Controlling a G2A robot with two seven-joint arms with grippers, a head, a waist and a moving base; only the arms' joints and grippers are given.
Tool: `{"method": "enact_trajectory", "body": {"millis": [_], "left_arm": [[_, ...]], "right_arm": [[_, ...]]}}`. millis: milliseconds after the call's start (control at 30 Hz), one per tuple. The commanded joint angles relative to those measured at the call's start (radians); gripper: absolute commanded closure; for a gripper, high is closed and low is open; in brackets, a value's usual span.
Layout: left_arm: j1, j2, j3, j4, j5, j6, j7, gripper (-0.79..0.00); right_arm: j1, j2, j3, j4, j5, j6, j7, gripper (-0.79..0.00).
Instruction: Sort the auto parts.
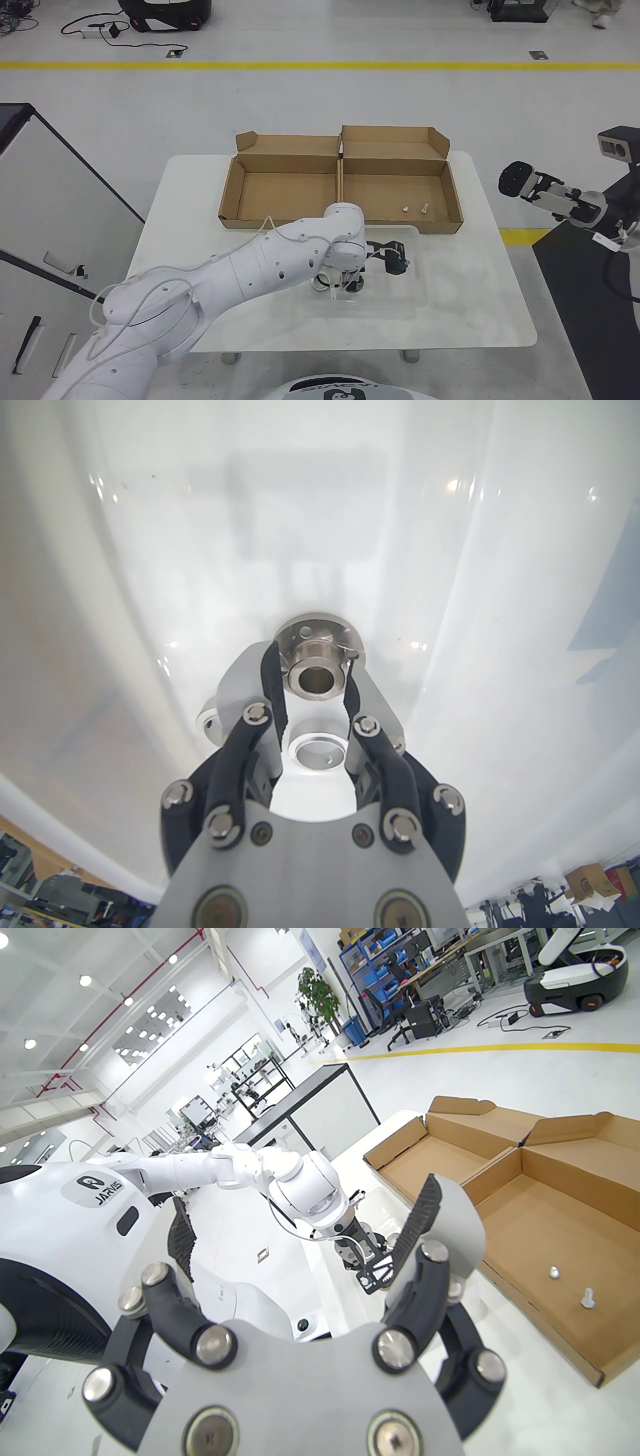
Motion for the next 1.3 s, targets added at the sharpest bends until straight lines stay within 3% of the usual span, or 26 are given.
{"method": "enact_trajectory", "body": {"millis": [0, 633, 700, 733, 767, 800, 1033, 1267], "left_arm": [[0.002, -0.001, 0.000, 0.001, -0.002, -0.002, 0.000, -0.329], [-0.003, -0.021, 0.011, 0.050, -0.010, -0.012, 0.010, -0.314], [-0.006, -0.022, 0.012, 0.056, -0.014, -0.014, 0.012, -0.277], [-0.008, -0.023, 0.012, 0.059, -0.015, -0.014, 0.012, -0.200], [-0.009, -0.023, 0.012, 0.062, -0.015, -0.014, 0.012, -0.062], [-0.010, -0.024, 0.012, 0.063, -0.015, -0.013, 0.011, 0.000], [-0.020, -0.024, -0.002, 0.060, -0.004, -0.009, 0.012, 0.000], [-0.035, 0.002, -0.040, -0.010, -0.024, -0.002, 0.000, 0.000]], "right_arm": [[0.000, 0.000, 0.000, 0.000, 0.000, 0.000, 0.000, -0.785], [0.000, 0.000, 0.000, 0.000, 0.000, 0.000, 0.000, -0.785], [0.000, 0.000, 0.000, 0.000, 0.000, 0.000, 0.000, -0.785], [0.000, 0.000, 0.000, 0.000, 0.000, 0.000, 0.000, -0.785], [0.000, 0.000, 0.000, 0.000, 0.000, 0.000, 0.000, -0.785], [0.000, 0.000, 0.000, 0.000, 0.000, 0.000, 0.000, -0.785], [0.000, 0.000, 0.000, 0.000, 0.000, 0.000, 0.000, -0.785], [0.000, 0.000, 0.000, 0.000, 0.000, 0.000, 0.000, -0.785]]}}
